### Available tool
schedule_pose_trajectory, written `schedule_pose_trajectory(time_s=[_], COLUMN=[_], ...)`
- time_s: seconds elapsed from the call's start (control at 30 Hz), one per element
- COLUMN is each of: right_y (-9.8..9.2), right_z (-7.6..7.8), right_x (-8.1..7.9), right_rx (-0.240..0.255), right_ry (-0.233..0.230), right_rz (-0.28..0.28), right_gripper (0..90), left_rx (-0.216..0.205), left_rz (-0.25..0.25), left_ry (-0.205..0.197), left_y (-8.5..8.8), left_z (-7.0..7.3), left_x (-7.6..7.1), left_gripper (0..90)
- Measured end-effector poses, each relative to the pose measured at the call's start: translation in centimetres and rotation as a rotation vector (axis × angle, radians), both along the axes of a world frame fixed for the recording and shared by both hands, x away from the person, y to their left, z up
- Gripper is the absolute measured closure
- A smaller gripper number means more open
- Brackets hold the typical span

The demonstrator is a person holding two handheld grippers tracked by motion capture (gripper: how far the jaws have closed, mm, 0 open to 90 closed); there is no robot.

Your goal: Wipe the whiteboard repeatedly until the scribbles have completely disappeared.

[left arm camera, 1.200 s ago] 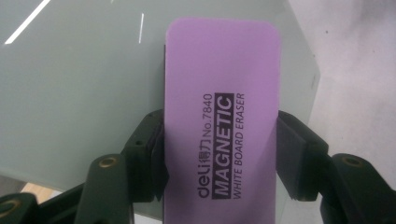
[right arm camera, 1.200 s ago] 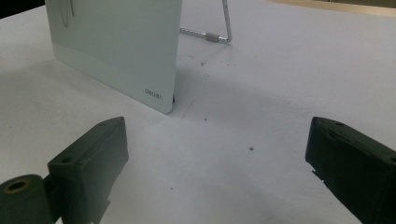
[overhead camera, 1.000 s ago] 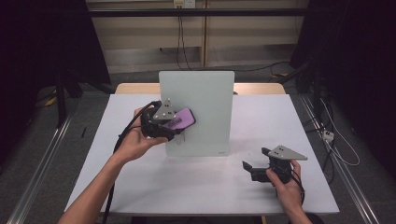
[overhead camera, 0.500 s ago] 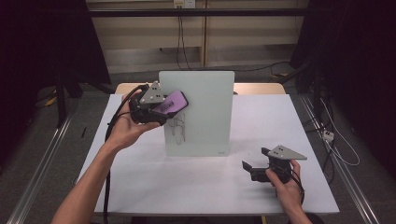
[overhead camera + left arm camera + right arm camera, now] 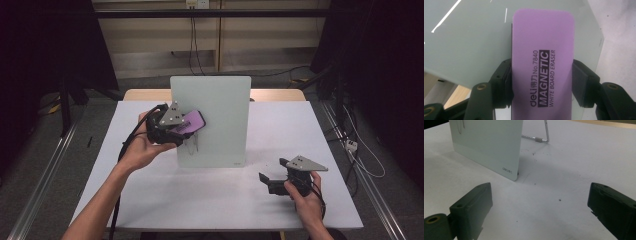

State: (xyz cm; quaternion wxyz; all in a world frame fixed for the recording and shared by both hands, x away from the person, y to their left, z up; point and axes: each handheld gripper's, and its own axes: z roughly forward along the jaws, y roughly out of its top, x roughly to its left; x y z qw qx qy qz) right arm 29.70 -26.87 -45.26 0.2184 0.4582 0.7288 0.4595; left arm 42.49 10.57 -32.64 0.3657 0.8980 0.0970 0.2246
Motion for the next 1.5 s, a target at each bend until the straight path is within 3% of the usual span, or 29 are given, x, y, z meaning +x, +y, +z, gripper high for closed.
schedule_pose_trajectory(time_s=[0.23,0.57,0.77,1.13,1.33,1.5], right_y=[0.0,0.0,0.0,-0.1,-0.1,-0.1], right_z=[0.0,0.0,0.0,0.0,0.0,0.0], right_x=[0.0,0.0,0.1,0.0,0.0,0.0], right_rx=[0.0,-0.002,-0.002,0.003,0.002,-0.001], right_ry=[-0.001,0.0,0.0,0.0,0.0,-0.006], right_rz=[0.0,0.003,0.004,-0.001,0.002,0.003], right_gripper=[5.9,5.9,5.9,5.9,5.9,5.9], left_rx=[0.041,0.063,0.034,-0.06,-0.04,0.002], left_rz=[-0.015,-0.042,-0.056,-0.034,-0.054,-0.086], left_ry=[-0.005,0.041,0.066,0.023,0.028,0.059], left_y=[-1.1,-2.5,-2.7,-3.2,-3.6,-4.5], left_z=[-1.3,-2.8,-1.8,1.7,0.5,-2.1], left_x=[-0.7,-1.3,-0.6,0.9,0.4,-0.6], left_gripper=[40.9,40.9,41.0,41.0,40.9,41.0])
